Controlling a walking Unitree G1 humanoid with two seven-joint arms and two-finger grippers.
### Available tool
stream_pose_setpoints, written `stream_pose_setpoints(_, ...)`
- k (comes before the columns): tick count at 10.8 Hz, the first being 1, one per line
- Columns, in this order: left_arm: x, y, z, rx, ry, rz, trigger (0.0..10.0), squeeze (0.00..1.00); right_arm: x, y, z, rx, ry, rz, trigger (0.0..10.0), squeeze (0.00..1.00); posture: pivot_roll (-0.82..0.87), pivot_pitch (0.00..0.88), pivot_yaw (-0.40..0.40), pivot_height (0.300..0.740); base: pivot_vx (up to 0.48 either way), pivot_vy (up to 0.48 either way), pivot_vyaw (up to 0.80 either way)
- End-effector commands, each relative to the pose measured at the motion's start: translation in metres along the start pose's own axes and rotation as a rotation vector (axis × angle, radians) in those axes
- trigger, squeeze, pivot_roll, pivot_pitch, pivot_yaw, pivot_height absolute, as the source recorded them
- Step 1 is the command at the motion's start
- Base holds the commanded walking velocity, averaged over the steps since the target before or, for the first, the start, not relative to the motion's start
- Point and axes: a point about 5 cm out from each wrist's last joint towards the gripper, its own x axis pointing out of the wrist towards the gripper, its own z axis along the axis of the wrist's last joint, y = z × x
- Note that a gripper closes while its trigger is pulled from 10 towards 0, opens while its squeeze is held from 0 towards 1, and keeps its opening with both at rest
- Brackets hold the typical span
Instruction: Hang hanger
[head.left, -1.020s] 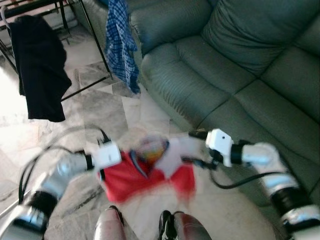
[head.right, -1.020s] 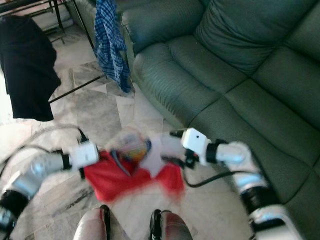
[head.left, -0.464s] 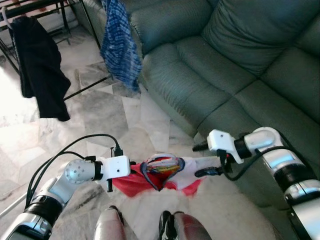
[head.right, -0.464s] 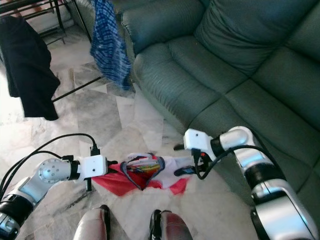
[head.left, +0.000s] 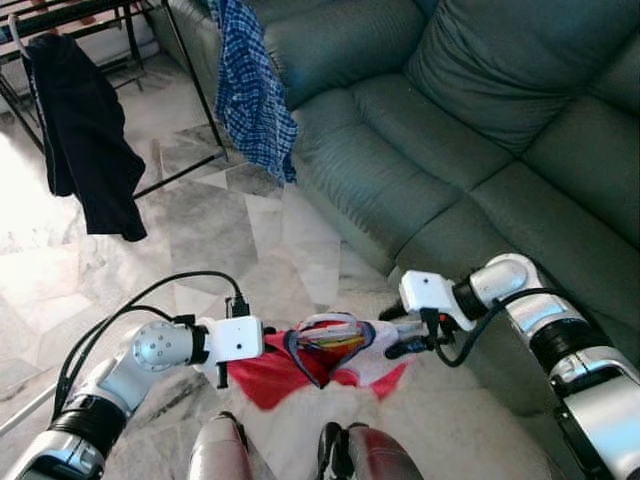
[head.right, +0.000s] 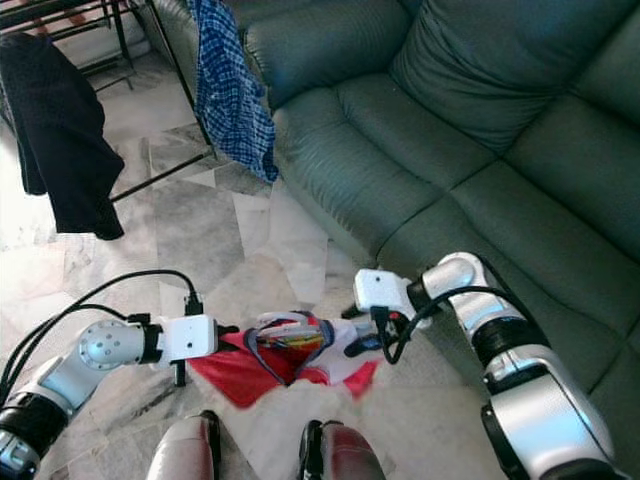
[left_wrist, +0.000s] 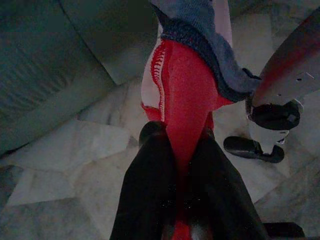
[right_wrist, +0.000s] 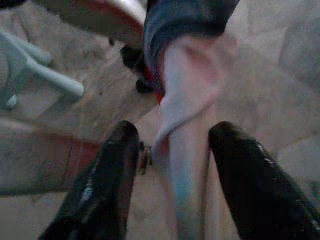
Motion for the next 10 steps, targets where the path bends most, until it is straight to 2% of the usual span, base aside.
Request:
stream_pose_setpoints(1, 0.0022, 0.0000, 0.0058, 0.018, -0.023, -0.008, 0.0, 0.00, -0.0009, 0.0015, -0.0028, -0.007, 0.037, 0.042, 0.0, 0.00, 0.05, 0.149, -0.089, 0.740, 0.000, 0.000, 0.00)
stream_pose_setpoints(10, 0.0032, -0.0033, 0.0050, 0.012, -0.017, -0.022, 0.0, 0.00, 0.0003, -0.0002, -0.0057, -0.011, 0.049, 0.030, 0.0, 0.00, 0.05, 0.150, -0.091, 0.740, 0.000, 0.000, 0.00)
